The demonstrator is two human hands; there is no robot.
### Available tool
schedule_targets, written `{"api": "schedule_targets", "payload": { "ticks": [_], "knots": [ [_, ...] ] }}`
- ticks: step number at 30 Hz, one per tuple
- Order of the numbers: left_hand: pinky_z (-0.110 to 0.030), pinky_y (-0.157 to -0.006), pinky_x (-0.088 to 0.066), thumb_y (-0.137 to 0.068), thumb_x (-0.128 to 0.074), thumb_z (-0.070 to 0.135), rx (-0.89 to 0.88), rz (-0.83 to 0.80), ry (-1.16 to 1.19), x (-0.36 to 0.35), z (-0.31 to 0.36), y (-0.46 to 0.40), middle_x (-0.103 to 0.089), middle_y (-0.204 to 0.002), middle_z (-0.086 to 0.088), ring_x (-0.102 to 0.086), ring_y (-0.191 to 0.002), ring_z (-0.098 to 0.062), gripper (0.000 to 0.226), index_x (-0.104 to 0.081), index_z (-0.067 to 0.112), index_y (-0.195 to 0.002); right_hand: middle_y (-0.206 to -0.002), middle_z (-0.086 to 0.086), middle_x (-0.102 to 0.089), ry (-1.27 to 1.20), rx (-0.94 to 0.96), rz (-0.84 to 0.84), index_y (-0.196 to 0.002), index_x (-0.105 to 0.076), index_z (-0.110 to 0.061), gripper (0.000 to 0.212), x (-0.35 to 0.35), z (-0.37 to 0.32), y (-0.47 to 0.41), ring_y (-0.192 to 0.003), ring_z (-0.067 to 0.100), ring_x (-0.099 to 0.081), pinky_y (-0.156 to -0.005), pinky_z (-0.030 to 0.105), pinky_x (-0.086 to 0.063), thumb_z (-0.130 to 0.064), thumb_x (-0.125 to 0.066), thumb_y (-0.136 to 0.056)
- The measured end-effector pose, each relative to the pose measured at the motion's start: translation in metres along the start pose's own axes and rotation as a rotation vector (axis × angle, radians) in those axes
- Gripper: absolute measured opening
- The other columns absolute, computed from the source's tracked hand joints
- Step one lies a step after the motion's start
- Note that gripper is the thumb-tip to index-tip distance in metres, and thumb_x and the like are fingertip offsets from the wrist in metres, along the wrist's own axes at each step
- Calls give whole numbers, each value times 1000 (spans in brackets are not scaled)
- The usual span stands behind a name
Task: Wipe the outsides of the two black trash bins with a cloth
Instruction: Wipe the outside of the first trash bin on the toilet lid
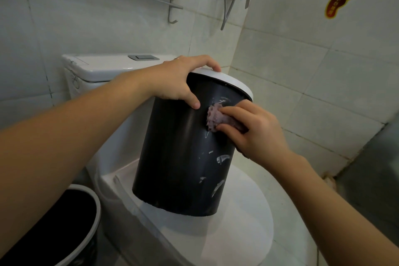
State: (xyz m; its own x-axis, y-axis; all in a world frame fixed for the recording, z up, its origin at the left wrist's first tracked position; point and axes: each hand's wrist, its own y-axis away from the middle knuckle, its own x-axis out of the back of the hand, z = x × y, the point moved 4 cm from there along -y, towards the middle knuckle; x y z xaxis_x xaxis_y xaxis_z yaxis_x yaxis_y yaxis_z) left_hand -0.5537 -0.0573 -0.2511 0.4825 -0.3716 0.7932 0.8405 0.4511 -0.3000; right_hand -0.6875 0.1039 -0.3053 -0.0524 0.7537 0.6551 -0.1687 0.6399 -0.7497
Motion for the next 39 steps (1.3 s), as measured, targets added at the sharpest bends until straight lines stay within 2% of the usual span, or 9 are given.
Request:
{"api": "schedule_targets", "payload": {
  "ticks": [3,7,14,17,23,28,33,36,39],
  "knots": [
    [-40,-89,-53,-63,-89,15,-2,-5,26,1,0,0,-55,-124,5,-57,-108,-20,80,-46,58,-115,-96,3,-66,62,-53,40,-113,-71,-16,32,4,6,-18,-83,22,-61,-65,30,-48,-38,-62,-92],
    [-40,-90,-54,-65,-88,13,-1,-21,38,1,-1,0,-54,-127,7,-56,-110,-19,80,-46,56,-118,-95,3,-65,70,-165,46,-112,-71,-18,30,6,10,-40,-82,24,-60,-65,34,-49,-38,-64,-91],
    [-43,-95,-52,-65,-88,14,14,3,42,2,-6,3,-56,-126,4,-58,-109,-20,80,-47,53,-122,-97,3,-62,17,98,-98,-116,-70,-16,34,-7,-17,7,-84,21,-59,-66,36,-53,-39,-61,-94],
    [-43,-94,-52,-66,-88,13,18,5,43,2,-5,3,-55,-125,4,-57,-109,-20,80,-47,52,-123,-97,3,-63,44,141,-93,-116,-70,-15,32,-5,-19,9,-84,21,-59,-64,35,-53,-37,-59,-95],
    [-48,-92,-53,-62,-89,17,20,-13,39,-1,-2,3,-56,-124,5,-58,-109,-22,82,-46,60,-118,-94,4,-65,121,-89,83,-111,-72,-15,31,2,-3,-18,-81,23,-61,-64,26,-42,-35,-63,-91],
    [-46,-96,-51,-65,-88,13,24,10,46,1,-5,4,-56,-123,4,-57,-110,-21,81,-48,52,-123,-95,4,-62,27,44,-48,-116,-70,-15,33,-7,-25,16,-81,21,-59,-63,34,-52,-37,-61,-93],
    [-47,-96,-51,-64,-88,16,40,6,48,0,-6,3,-56,-125,4,-57,-111,-22,81,-47,56,-121,-96,3,-63,-16,182,-163,-118,-70,-16,29,-14,-39,44,-80,17,-58,-61,32,-52,-35,-62,-96],
    [-47,-95,-52,-63,-89,16,38,11,44,-1,-6,2,-57,-124,4,-58,-110,-22,81,-48,57,-120,-95,3,-64,38,81,-75,-116,-71,-15,29,-9,-30,29,-81,20,-60,-62,35,-53,-34,-63,-95],
    [-47,-94,-53,-65,-88,16,34,4,45,-2,-4,1,-57,-125,5,-58,-109,-22,80,-47,56,-120,-96,2,-64,69,-70,3,-114,-71,-15,33,-6,-21,16,-82,20,-61,-62,32,-52,-38,-60,-94]
  ]
}}
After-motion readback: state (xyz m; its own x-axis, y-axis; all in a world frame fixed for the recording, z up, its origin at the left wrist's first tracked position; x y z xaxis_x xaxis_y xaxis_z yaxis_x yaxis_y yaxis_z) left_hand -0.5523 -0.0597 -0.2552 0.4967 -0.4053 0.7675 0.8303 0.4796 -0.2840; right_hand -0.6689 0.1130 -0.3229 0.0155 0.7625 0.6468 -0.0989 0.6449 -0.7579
